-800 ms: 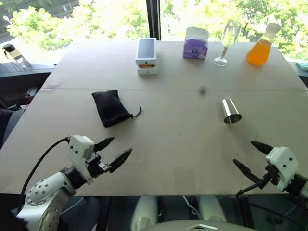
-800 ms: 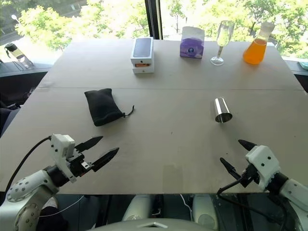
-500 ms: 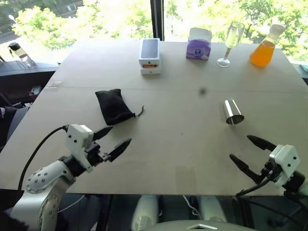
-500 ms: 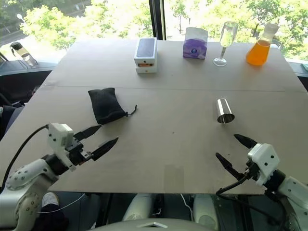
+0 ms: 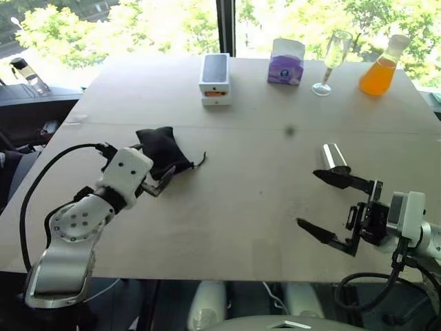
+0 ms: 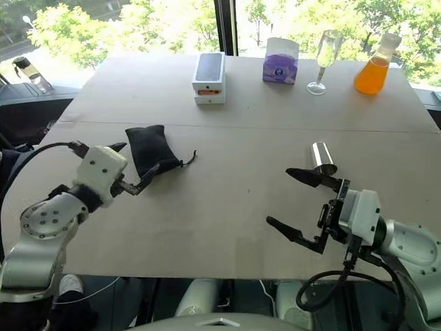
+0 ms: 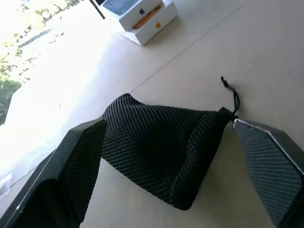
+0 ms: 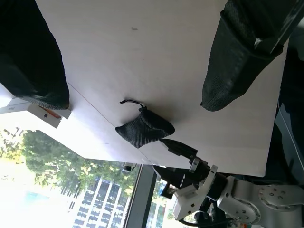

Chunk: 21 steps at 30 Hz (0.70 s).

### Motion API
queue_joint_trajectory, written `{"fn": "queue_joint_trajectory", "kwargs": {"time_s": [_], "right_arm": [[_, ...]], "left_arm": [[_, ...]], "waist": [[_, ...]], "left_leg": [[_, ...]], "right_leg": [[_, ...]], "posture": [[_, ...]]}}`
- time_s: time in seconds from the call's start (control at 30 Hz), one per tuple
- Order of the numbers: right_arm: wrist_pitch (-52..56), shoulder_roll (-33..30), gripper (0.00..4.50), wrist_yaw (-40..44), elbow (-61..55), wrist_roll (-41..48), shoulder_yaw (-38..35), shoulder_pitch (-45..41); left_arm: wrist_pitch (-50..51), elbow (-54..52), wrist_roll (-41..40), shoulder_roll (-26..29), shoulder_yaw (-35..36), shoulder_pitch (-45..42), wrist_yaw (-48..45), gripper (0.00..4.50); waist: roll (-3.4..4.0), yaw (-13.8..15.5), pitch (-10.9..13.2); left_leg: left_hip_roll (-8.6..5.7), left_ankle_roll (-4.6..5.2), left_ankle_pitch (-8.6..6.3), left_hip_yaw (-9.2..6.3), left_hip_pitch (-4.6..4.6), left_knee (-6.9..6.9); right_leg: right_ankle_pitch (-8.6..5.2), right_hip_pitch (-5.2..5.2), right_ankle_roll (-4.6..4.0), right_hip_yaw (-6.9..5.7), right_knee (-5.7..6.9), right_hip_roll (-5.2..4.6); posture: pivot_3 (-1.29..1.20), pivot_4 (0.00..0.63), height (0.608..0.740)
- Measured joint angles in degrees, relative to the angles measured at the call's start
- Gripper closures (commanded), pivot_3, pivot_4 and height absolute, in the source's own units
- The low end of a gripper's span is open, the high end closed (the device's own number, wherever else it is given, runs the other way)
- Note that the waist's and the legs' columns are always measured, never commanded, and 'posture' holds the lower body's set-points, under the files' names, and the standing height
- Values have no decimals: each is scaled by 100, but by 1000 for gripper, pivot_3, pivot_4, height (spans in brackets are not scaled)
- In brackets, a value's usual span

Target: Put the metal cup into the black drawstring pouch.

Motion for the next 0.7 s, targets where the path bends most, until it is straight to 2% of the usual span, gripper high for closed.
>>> {"fn": "queue_joint_trajectory", "kwargs": {"time_s": [0.03, 0.17, 0.37, 0.7], "right_arm": [[68, 1, 0, -79, -19, 36, 7, -36], [138, 72, 0, -299, -26, 45, 47, -124], [178, 103, 0, -405, -69, 25, 149, 120], [113, 173, 0, -456, -152, -39, 205, 263]], "left_arm": [[46, 2, 518, 74, -219, 13, 235, 49], [178, 116, 1615, 155, -840, -23, 627, 49], [173, 285, 2242, 72, -1251, -242, 688, 49], [-114, 1079, 2616, -215, -1478, -484, 754, 49]], "waist": [[0, 1, 0], [-1, 4, 0], [-2, 5, 1], [-3, 1, 1]], "left_leg": [[-1, 2, -1, 0, 0, -2], [1, 2, -1, -1, 0, -2], [1, 2, -1, -1, -1, -2], [1, 4, -2, -1, -1, -1]], "right_leg": [[0, 0, 1, 0, -1, 0], [1, -1, 2, -2, 0, 1], [2, -1, 4, -2, 0, -3], [7, -1, 12, -3, 3, -3]], "posture": [[0, 150, 737], [0, 150, 737], [0, 150, 737], [0, 150, 737]]}}
